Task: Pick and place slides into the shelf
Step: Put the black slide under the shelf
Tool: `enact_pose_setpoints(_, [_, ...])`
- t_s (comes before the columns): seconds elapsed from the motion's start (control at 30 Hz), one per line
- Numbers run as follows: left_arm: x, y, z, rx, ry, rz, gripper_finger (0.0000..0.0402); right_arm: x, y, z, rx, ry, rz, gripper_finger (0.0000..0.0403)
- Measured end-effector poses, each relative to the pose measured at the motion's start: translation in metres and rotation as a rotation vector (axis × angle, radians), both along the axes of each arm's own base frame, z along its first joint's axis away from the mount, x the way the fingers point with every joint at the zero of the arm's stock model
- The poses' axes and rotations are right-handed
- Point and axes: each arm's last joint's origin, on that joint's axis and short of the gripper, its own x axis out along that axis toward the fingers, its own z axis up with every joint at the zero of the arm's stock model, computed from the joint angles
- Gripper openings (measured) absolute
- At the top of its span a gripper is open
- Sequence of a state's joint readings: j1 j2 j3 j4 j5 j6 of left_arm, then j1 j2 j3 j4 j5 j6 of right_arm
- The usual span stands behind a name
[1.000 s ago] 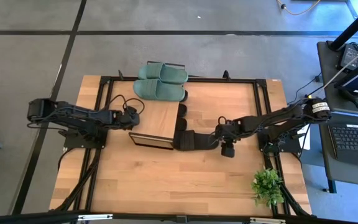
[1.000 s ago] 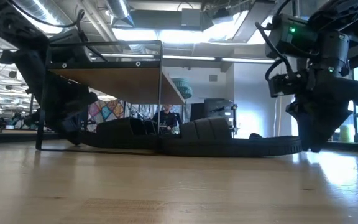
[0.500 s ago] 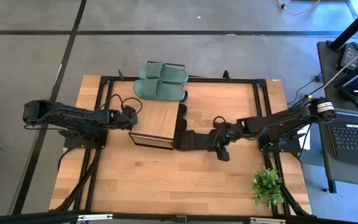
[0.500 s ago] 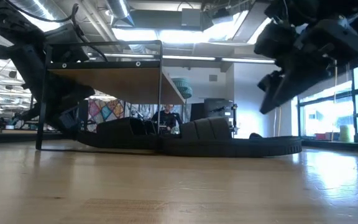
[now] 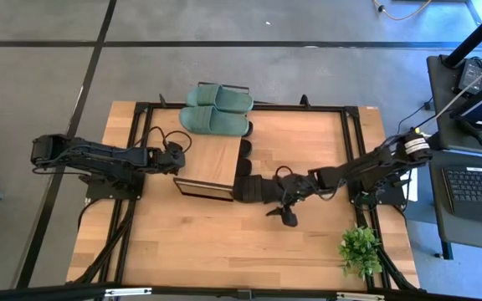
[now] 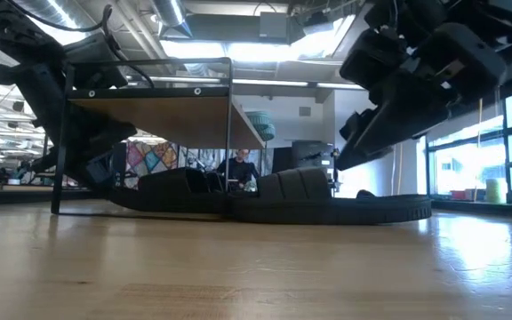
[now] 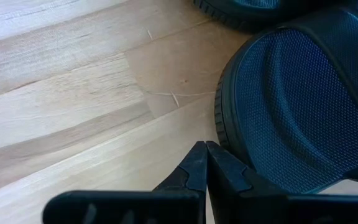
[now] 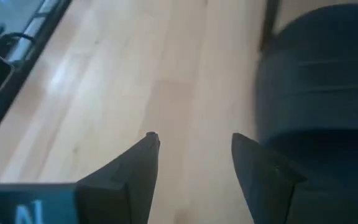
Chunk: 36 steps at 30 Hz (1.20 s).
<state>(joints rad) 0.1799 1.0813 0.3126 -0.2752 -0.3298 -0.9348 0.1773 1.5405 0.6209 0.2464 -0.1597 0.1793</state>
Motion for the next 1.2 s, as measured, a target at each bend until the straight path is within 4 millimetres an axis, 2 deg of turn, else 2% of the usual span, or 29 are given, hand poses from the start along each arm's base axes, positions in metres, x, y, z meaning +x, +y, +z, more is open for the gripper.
enact_pose_setpoints(0.17, [0.0,0.0,0.0,0.0,-0.001,0.0,0.0,0.008,0.017,-0.008,0.017,-0.017,-0.017,0.0202])
enact_pose_setpoints(0.4, [0.0,0.0,0.0,0.001,0.001,-0.003,0.0,0.034,0.036,-0.021,-0.096,0.0,-0.043,0.0202])
enact_pose_setpoints(0.67, [0.0,0.0,0.0,0.002,0.003,-0.005,0.0,0.063,0.036,-0.036,-0.192,0.003,-0.136,0.0202])
enact_pose_setpoints(0.83, [-0.001,0.0,0.0,0.015,0.01,0.004,0.0,0.078,0.027,-0.038,-0.21,-0.007,-0.168,0.0202])
enact_pose_setpoints(1.0, [-0.001,0.001,0.0,0.036,0.014,0.011,0.0,0.08,0.017,-0.041,-0.226,0.006,-0.185,0.0202])
enact_pose_setpoints(1.2, [-0.001,0.002,0.0,0.056,0.024,0.008,0.0,0.079,0.014,-0.041,-0.239,0.025,-0.167,0.0202])
